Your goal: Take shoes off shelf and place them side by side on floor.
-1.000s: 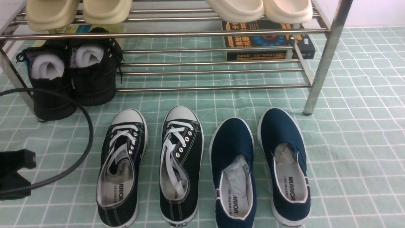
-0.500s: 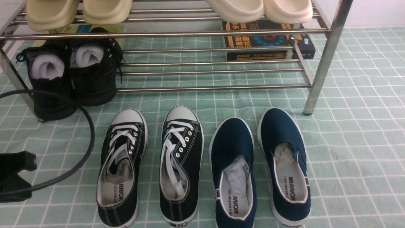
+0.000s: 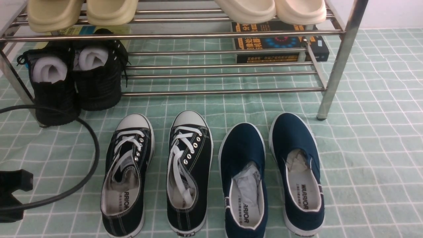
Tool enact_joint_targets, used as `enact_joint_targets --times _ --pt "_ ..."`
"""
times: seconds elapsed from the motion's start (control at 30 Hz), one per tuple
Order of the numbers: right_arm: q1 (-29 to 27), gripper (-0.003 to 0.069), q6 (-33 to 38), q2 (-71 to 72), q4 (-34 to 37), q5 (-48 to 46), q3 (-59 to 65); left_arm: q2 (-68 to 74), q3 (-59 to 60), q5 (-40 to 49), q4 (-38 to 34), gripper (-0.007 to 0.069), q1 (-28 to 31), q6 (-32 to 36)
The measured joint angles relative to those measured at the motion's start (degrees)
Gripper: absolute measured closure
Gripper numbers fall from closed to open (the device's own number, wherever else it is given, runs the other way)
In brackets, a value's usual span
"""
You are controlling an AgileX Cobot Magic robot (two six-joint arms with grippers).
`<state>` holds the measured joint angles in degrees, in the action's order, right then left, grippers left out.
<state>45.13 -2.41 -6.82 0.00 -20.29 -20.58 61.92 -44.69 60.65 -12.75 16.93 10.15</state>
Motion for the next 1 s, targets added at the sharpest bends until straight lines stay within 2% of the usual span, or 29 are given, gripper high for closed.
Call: enact_joint_targets --times 0.7,0.8,0.87,1.0 --pt "-0.45 0.0631 0.13 -0.06 0.00 -0.06 1.29 0.00 0.00 1.34 1.93 0.0606 0.00 0.00" --pt "-4.11 0.0630 0.13 -0.06 0.00 -0.06 4.32 0.00 0.00 1.40 1.93 0.0606 0.00 0.00" --pt "-10.02 0.0630 0.18 0.51 0.00 -0.43 8.51 0.00 0.00 1.40 1.93 0.0606 0.00 0.00" --pt "-16.28 0.0627 0.17 2.08 0.00 -0.98 12.81 0.00 0.00 1.40 1.93 0.0606 0.00 -0.37"
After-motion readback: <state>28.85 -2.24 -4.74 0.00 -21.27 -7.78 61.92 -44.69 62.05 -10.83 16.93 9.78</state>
